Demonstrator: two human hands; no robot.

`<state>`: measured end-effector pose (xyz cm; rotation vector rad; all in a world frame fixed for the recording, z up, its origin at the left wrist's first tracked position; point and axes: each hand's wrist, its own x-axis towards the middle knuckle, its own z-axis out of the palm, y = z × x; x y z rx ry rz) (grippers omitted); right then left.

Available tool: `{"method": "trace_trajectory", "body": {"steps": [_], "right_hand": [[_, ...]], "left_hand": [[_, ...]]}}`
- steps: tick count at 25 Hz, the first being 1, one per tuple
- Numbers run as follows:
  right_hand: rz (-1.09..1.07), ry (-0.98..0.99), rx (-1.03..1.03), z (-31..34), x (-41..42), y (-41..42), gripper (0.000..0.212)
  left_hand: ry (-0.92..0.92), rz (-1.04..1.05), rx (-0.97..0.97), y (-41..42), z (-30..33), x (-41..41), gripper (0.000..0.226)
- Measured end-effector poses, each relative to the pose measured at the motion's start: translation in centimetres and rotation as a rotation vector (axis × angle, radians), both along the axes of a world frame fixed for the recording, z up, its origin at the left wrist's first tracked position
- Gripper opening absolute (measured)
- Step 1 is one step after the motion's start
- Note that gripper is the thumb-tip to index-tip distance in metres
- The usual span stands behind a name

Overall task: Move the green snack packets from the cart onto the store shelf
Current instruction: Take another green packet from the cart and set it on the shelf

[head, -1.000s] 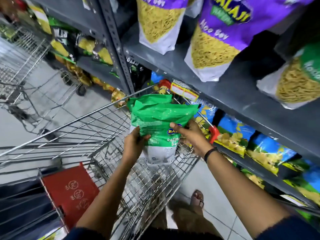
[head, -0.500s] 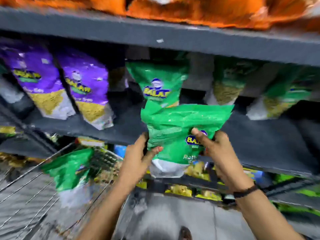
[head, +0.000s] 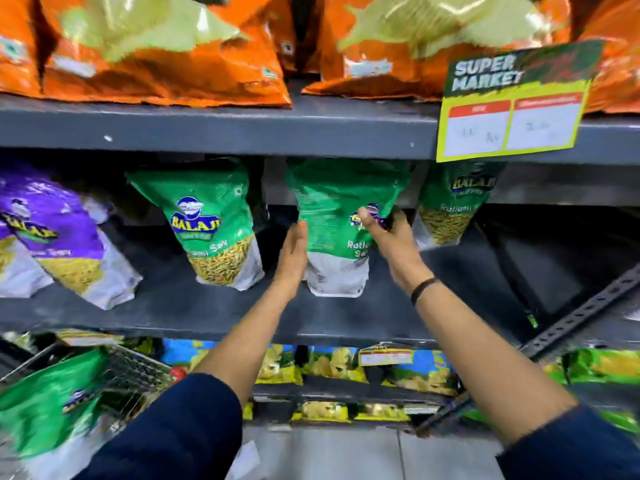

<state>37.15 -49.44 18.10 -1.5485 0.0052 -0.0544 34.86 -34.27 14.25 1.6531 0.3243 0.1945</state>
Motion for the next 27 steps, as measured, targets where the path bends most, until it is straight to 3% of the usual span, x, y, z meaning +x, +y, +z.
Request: {"method": "trace_trajectory", "body": {"steps": [2,5,7,9,11,16,22,25,27], "right_hand": [[-0.100,0.084,0.118,-2.2,-2.4,0.0,0.037],[0.159,0.314,0.233,-4.4,-5.5,0.7,0.039],[0.133,0.246,0.256,-5.0,-3.1,-0.2,0.048],[-0.061,0.239,0.195,-4.7,-0.8,-1.9,0.052],[-0.166,0.264,0.210,-5.5,-0.7,-3.2,0.034],[0.136,0.340,0.172,-7.0,-3.2,-2.2,0.035],[0.083,0.275,0.174,-7.3,-2.7,-1.4,0.036],[-0.115,0.256,0.203,-8.4,-3.3,-0.9,0.020],[-0.248,0.237,0.257,-8.9,-3.7,-0.1,0.011]], "left_hand": [[0.061,0.025,-0.199,-0.2,-0.6,0.4,0.072],[0.084,0.159,-0.242,-0.1,-1.6,0.5,0.096],[0.060,0.277,-0.224,-0.4,-2.1,0.2,0.080],[0.031,0.336,-0.195,-0.7,-2.5,0.1,0.060],[0.048,0.286,-0.193,-0.8,-2.6,0.9,0.050],[0.098,0.013,-0.201,-3.2,-2.0,2.1,0.035],[0.098,-0.034,-0.217,-2.6,-3.1,2.1,0.039],[0.076,0.071,-0.168,-1.6,-3.5,1.3,0.048],[0.037,0.135,-0.122,0.4,-3.7,-0.2,0.042]]}}
